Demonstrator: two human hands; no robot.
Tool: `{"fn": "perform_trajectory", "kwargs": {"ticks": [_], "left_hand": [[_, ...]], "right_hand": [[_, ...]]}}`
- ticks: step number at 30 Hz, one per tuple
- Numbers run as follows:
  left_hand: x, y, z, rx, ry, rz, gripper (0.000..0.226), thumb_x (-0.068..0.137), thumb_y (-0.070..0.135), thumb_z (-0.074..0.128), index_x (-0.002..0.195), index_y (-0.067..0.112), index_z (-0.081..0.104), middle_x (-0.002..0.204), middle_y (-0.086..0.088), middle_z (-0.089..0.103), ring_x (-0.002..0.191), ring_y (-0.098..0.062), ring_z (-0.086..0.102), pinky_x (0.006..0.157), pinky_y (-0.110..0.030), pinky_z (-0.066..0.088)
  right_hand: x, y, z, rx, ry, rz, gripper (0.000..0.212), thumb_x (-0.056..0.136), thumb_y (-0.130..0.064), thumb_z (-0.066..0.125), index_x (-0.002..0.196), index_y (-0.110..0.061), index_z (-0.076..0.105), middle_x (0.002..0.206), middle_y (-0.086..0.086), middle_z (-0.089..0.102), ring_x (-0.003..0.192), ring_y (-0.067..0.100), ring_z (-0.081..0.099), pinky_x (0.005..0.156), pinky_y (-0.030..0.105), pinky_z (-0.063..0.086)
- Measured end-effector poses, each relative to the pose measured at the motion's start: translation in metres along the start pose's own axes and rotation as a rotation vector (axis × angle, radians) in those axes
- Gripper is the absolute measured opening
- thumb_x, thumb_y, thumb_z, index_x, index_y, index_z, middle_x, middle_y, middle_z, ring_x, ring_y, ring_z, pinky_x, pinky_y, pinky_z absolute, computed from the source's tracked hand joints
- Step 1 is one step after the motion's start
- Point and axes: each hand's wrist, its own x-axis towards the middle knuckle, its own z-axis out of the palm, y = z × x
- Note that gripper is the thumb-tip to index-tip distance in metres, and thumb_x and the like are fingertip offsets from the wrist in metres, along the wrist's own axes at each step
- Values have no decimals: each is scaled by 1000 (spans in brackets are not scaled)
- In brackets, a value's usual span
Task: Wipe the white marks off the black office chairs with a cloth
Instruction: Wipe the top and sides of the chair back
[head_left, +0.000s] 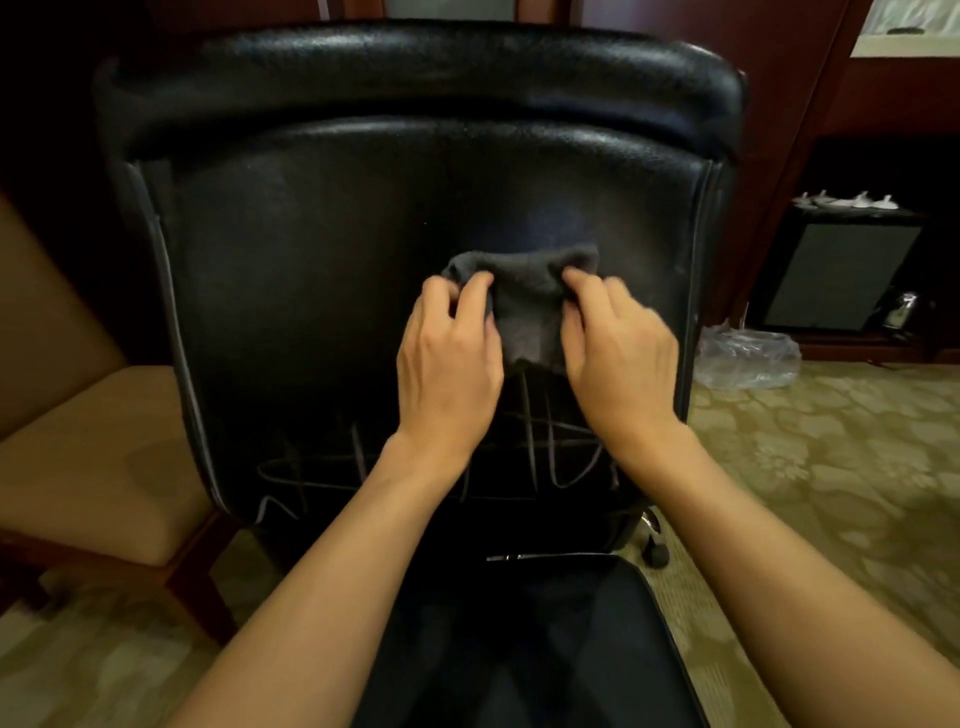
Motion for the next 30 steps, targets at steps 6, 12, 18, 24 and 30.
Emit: {"fn": "perform_trajectory", "kwargs": {"ticks": [6,12,18,24,30], "left_hand": [[-69,-15,13,3,-74,57,31,89,6,63,120,0,68,91,-17,56,74,-32,60,62,-44,55],[9,6,8,-52,25,116,31,92,3,64,123,-3,65,99,-20,57,81,-31,63,71,-38,54],[-31,3,18,-38,-89,82,33,92,12,55,120,0,66,99,-18,56,82,-34,63,71,-42,57],[-29,16,12,-136,-99,75,27,90,11,60,113,0,69,95,-16,57,77,-30,64,67,-41,56],[49,57,18,-132,-33,38,22,90,8,65,112,6,65,103,-14,56,83,-28,62,72,-30,44]], "right_hand": [[-70,3,-1,-9,-96,12,19,89,-15,59,102,-5,70,77,7,67,59,26,61,50,35,46],[21,15,-19,-29,-6,44,19,91,-14,61,107,-6,66,84,10,68,66,34,63,54,35,44],[-32,14,-14,-100,-148,101,21,77,-12,74,93,-7,62,68,8,61,51,32,60,45,25,28],[-31,21,-25,50,-150,131,10,84,-16,59,90,-8,60,73,10,61,54,37,60,42,36,43],[38,48,-42,-30,-57,164,19,93,-24,54,107,-11,58,87,11,68,74,41,64,57,36,37]]}}
